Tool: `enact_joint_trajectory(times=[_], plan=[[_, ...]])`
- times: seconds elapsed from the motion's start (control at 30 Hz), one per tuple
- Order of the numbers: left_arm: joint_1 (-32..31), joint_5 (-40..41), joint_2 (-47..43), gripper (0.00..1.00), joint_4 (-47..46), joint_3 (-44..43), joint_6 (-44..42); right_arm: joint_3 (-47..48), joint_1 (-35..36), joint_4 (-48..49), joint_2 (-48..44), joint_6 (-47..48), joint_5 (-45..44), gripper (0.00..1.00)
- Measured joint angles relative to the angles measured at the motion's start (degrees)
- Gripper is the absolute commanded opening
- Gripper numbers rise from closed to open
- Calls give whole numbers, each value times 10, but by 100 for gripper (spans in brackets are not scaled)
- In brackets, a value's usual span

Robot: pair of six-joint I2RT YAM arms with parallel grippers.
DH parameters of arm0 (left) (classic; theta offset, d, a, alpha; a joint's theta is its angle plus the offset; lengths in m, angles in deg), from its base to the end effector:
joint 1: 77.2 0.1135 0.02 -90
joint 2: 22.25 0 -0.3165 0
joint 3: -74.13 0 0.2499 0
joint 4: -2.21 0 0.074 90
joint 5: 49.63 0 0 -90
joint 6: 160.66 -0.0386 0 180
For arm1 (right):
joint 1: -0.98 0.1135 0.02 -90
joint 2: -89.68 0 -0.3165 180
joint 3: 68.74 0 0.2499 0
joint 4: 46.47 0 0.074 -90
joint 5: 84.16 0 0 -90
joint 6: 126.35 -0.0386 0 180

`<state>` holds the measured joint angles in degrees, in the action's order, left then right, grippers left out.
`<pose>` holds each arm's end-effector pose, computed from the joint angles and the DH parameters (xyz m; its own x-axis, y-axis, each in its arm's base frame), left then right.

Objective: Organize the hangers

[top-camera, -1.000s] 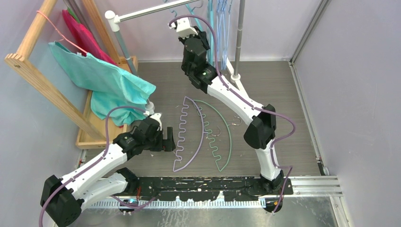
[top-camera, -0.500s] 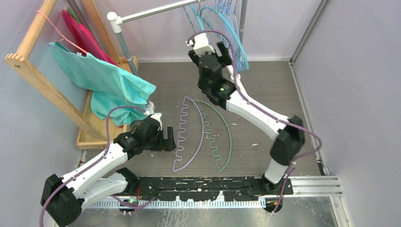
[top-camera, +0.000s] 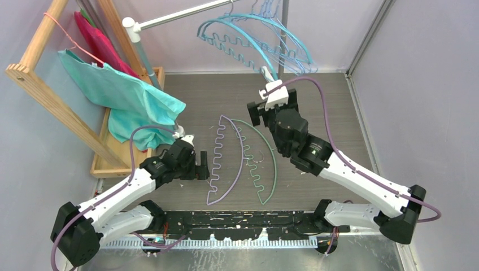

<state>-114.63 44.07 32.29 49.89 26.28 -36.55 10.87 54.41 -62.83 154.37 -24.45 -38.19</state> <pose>0.1207 -0.0893 0.2507 -0.8578 -0.0482 -0.5117 0.1155 0.9521 -0.2833 0.1573 0.1670 0.4614 0.0191 -0.2231 -0.9746 -0.1630 0.9610 -0.2232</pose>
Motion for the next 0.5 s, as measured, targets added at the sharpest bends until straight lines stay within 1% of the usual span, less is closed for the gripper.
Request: enact_joint_trajectory(times=[0.23,0.5], plan=[[0,10,32,98,-12,3,9,-88,38,-93,-51,-92,53,85],[0,10,53,98,-29,7,10,-205,45,-135,-63,-210,120,71]])
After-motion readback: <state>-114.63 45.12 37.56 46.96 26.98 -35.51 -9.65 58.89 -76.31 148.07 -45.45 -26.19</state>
